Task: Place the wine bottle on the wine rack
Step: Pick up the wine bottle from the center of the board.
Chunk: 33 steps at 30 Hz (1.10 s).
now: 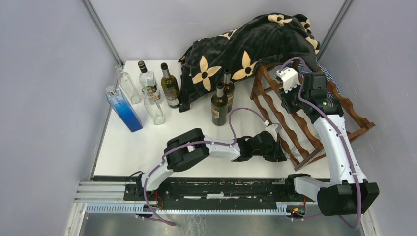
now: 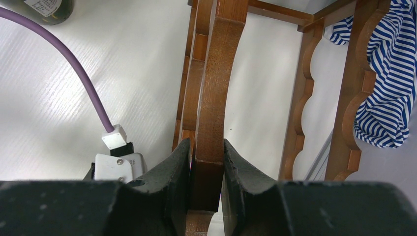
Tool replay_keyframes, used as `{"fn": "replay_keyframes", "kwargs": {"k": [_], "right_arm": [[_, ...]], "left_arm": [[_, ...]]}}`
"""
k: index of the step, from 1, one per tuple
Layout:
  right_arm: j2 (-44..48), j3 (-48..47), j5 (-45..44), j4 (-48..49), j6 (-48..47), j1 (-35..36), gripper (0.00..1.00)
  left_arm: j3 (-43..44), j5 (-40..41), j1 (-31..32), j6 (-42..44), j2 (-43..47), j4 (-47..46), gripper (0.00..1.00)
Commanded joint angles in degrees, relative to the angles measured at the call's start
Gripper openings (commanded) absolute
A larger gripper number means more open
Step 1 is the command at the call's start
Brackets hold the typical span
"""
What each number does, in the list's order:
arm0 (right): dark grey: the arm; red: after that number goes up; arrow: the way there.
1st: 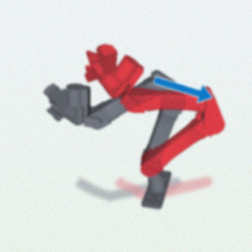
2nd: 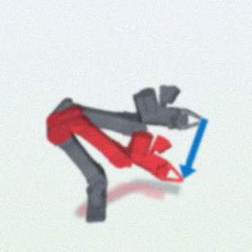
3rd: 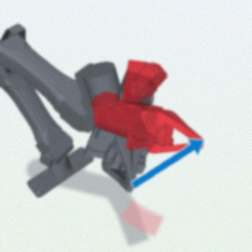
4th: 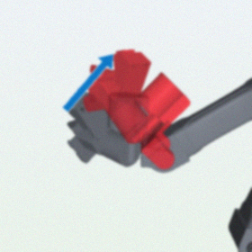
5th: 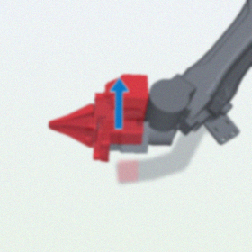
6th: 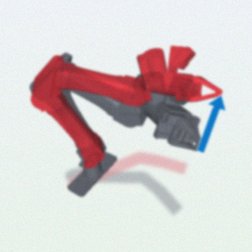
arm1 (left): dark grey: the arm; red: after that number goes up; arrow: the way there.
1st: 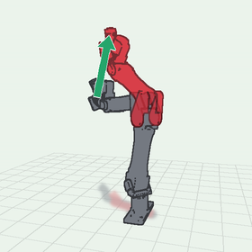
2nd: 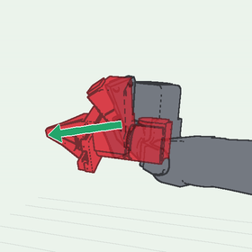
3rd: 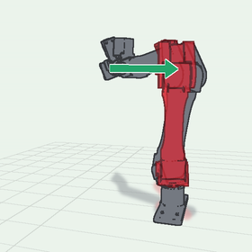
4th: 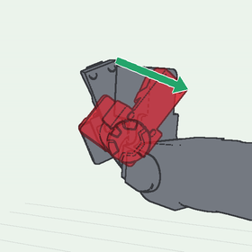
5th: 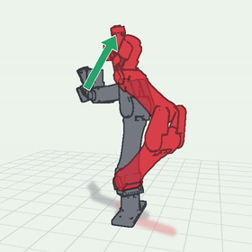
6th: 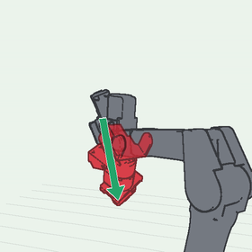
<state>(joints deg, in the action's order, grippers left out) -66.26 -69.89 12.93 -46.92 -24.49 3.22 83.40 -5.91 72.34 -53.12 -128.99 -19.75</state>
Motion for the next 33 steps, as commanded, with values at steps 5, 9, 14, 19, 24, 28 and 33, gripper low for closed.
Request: {"fn": "replay_keyframes", "kwargs": {"k": [5,9,14,19,24,28,33], "right_arm": [[0.59,-0.12,7.71,1.31,-2.67,1.93,0.15],[0.64,-0.14,7.73,1.28,-2.76,1.89,0.16],[0.69,-0.16,7.72,1.33,-2.73,1.89,0.17],[0.61,-0.96,7.81,0.58,-3.10,1.89,0.30],[0.43,-2.57,7.97,-0.23,-3.67,1.91,0.47],[-0.34,-5.61,8.52,-1.64,-4.40,1.89,0.61],[-0.77,-9.60,8.63,-2.90,-5.51,1.94,0.73]], "left_arm": [[4.70,-0.81,-0.85,3.28,-1.66,-0.47,0.21],[6.38,-1.70,-0.95,3.55,-2.58,-0.47,0.21],[6.49,-2.23,-1.10,3.73,-2.81,-0.64,0.23],[2.28,-1.41,-1.23,3.73,0.12,-1.76,0.25],[-6.11,0.58,-0.97,5.19,7.36,-3.18,0.33],[-11.58,2.56,0.00,8.09,14.64,-2.25,0.40],[-16.15,4.82,1.41,12.11,23.58,1.93,0.49]]}}
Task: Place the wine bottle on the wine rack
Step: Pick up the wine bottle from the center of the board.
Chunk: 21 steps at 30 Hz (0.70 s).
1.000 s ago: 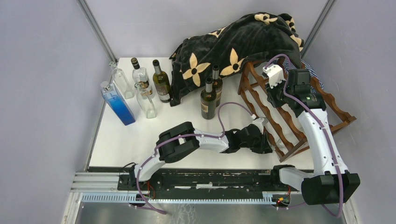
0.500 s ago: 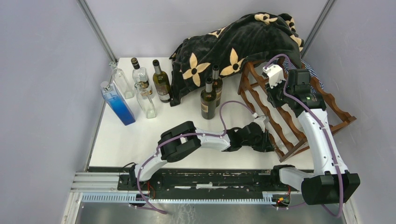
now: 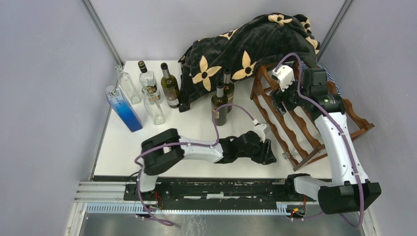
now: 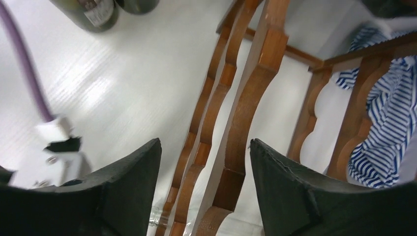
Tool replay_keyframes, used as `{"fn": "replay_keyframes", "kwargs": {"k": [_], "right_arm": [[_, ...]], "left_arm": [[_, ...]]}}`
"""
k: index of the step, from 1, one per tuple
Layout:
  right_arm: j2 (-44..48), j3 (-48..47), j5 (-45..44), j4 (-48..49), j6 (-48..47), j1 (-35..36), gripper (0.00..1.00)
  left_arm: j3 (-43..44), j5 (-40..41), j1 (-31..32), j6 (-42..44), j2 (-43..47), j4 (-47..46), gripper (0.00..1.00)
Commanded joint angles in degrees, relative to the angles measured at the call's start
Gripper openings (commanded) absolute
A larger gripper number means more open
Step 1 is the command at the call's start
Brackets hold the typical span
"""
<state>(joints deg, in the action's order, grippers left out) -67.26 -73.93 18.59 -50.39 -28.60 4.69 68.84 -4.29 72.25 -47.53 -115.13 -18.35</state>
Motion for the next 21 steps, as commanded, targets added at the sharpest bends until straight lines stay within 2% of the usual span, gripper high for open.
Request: {"fn": "replay_keyframes", "kwargs": {"k": [1,4,8,9,10,15,18,21], "right_arm": [[0.14,-6.52,2.71,0.39,-1.59,0.48,0.75],[-0.29,-9.57,2.33,0.04,-1.88,0.46,0.79],[-1.18,-14.10,4.85,-0.66,-2.15,0.44,0.84],[-1.10,-14.90,5.87,-0.40,-2.57,0.48,0.97],[-0.73,-15.08,7.40,0.37,-3.04,0.45,0.98],[2.37,-14.40,12.84,6.57,0.03,0.49,0.98],[3.10,-13.97,15.54,8.28,2.21,0.48,0.98],[4.21,-12.43,17.42,11.20,4.23,0.37,0.98]], "left_arm": [[-1.95,3.34,1.64,7.60,11.97,1.88,0.52],[-0.95,4.05,1.76,11.43,19.26,8.32,0.63],[8.99,10.46,1.18,18.91,28.40,23.53,0.90],[12.06,11.57,0.53,20.47,30.25,26.48,0.96],[15.35,11.89,-0.45,20.99,31.86,29.08,0.99],[29.69,11.67,-6.79,18.73,37.52,32.68,1.00],[37.39,13.45,-7.22,16.26,38.19,31.75,1.00],[41.32,14.11,-7.10,11.70,38.60,30.33,1.00]]}}
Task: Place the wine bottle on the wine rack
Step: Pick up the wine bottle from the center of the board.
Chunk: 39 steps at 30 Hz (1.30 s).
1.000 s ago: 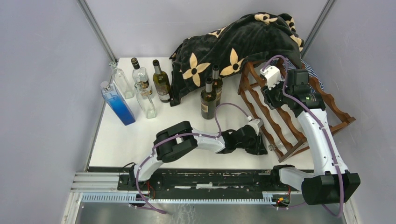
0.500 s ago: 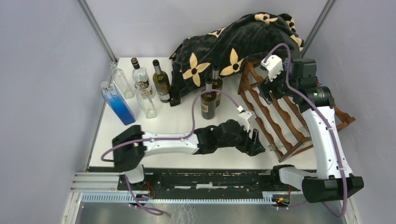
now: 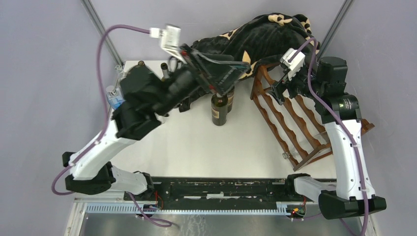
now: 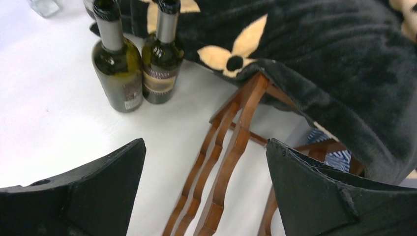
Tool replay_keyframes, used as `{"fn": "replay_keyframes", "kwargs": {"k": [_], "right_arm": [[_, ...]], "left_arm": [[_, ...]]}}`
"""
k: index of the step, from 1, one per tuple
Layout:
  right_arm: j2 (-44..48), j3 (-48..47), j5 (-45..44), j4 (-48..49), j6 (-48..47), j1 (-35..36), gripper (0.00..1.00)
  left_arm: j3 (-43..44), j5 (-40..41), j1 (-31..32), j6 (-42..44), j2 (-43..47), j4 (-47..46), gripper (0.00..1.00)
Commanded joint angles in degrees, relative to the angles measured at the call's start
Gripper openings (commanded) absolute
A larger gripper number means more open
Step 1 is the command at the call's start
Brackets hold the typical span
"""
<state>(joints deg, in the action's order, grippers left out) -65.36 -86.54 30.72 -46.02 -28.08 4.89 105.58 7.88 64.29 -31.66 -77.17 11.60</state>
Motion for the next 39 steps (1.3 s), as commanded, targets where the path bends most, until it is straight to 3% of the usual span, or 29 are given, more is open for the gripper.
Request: {"fn": "replay_keyframes", "kwargs": {"k": [1,9,19,22,27,32,35,39], "right_arm": [[2.56,0.55,5.84,7.52,4.26,0.21,0.98],[3.65,6.50,9.47,11.19,5.92,0.12,0.98],[4.58,9.72,13.85,13.08,6.48,-0.15,0.98],[5.17,9.84,15.24,12.56,5.17,-0.16,0.98],[7.56,12.65,18.77,13.13,3.04,-0.21,0.98],[9.47,16.77,25.25,14.75,0.44,-0.18,0.98],[9.66,19.30,29.63,15.83,-0.97,-0.18,0.98],[9.75,21.35,32.61,14.97,-5.34,-0.15,0.98]], "left_arm": [[5.19,2.17,0.89,-5.49,0.80,0.42,1.00],[4.56,2.45,1.50,-10.82,4.04,0.99,1.00],[6.16,-1.22,1.69,-8.00,3.79,1.77,1.00],[-0.14,2.38,1.64,0.69,7.67,3.19,1.00],[-22.10,10.54,1.54,13.45,20.32,0.46,1.00],[-38.15,17.16,1.54,21.34,27.30,-0.15,1.00],[-42.16,21.74,1.30,24.21,27.00,-0.09,1.00],[-40.59,19.30,-2.08,25.20,23.00,1.97,1.00]]}}
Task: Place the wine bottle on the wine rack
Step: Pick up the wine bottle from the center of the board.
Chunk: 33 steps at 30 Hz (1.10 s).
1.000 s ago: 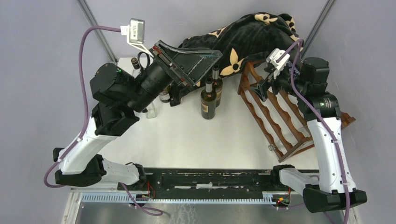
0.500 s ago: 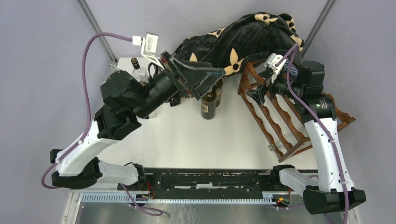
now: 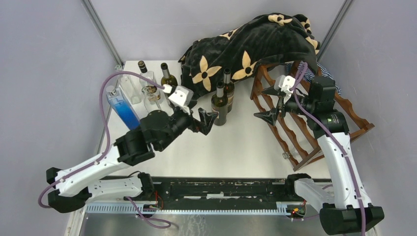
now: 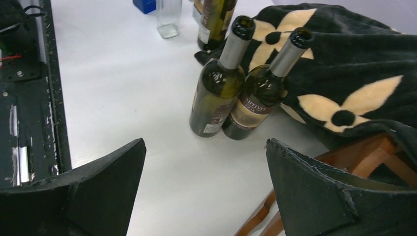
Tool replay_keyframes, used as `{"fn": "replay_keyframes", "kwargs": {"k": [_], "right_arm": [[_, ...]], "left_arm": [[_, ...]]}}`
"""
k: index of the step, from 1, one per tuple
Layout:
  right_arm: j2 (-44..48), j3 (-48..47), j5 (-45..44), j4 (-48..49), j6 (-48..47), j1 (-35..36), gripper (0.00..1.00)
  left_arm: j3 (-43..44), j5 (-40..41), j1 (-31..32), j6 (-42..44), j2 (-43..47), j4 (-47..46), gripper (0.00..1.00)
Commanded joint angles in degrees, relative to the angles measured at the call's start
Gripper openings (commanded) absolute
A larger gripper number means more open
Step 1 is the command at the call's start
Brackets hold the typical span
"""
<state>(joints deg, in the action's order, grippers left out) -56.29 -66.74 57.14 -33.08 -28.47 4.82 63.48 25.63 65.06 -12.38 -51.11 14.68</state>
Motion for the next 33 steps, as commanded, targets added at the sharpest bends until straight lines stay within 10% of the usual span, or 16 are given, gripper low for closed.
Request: {"fn": "replay_keyframes", "kwargs": {"k": [1,10,33], "right_arm": [[0.74,2.18,6.39,2.13,-5.82,-0.08,0.98],[-0.79,3.08,2.92,5.17,-6.87,-0.06,0.98],[-3.07,4.95,3.68,7.11,-4.49,-0.02,0.98]], "left_arm": [[2.03,-1.47,-6.02,5.43,-3.98,-1.17,1.00],[5.76,-27.35,-23.96,2.05,-17.31,-9.43,0.96],[16.24,-18.99,-22.00,2.73,-37.64,-9.83,0.70]]}}
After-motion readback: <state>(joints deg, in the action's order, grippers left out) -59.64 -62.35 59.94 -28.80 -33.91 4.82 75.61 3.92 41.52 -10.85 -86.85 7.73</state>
